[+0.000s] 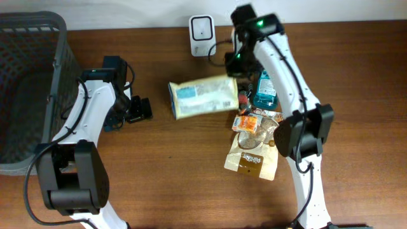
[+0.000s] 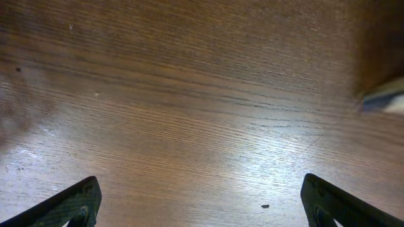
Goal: Scan the item barcode
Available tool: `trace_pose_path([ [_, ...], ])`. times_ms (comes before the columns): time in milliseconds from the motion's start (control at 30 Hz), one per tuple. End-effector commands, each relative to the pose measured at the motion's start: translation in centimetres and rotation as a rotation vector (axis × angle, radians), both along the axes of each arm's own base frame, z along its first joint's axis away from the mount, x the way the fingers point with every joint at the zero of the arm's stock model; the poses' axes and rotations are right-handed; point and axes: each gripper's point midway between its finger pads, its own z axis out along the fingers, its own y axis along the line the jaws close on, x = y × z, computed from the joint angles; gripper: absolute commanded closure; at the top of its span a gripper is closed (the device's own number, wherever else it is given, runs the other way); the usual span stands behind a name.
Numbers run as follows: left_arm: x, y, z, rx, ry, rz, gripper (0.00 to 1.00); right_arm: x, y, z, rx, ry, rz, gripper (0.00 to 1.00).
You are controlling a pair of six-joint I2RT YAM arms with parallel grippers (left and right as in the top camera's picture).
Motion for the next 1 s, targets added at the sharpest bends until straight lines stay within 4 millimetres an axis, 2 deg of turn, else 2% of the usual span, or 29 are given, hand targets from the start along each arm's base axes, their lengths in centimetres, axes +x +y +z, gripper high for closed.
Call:
trace_pose_path([
  [0,-0.2,-0.2,-0.1,-0.007,0.006,0.001,0.01,0.2,1.1,4.7,0.014,-0.113,0.014,0.96],
  [133,-0.2,-0.2,-0.1,-0.007,0.006,0.001,0.01,-0.4,2.6,6.8,0.032,-0.157,0.046,0.96],
  [367,-0.2,-0.2,-0.1,-0.007,0.006,0.001,0.01,-1.5,5.2,6.6,0.035,-0.154,0.101,0.96],
  [667,-0.2,-0.2,-0.1,-0.007,0.006,0.001,0.01,-3.9,8.8,6.3,0.024,-0.138,0.187,0.95],
  [733,-0.2,-0.2,-0.1,-0.007,0.006,0.001,0.01,-3.8,8.8,6.2,0.011,-0.147,0.187,0.60],
  [767,-0.2,-0.2,-0.1,-0.007,0.006,0.001,0.01,-3.7,8.8,6.1,0.011,-0.146,0.187,0.47],
  [867,-0.2,-0.2,-0.1,-0.007,0.006,0.001,0.01,-3.2,9.4,4.9,-0.005,-0.162,0.285,0.33],
  [967,-0.2,-0.2,-0.1,-0.007,0.006,0.001,0.01,-3.7,9.9,1.9,-0.070,-0.142,0.533,0.13],
])
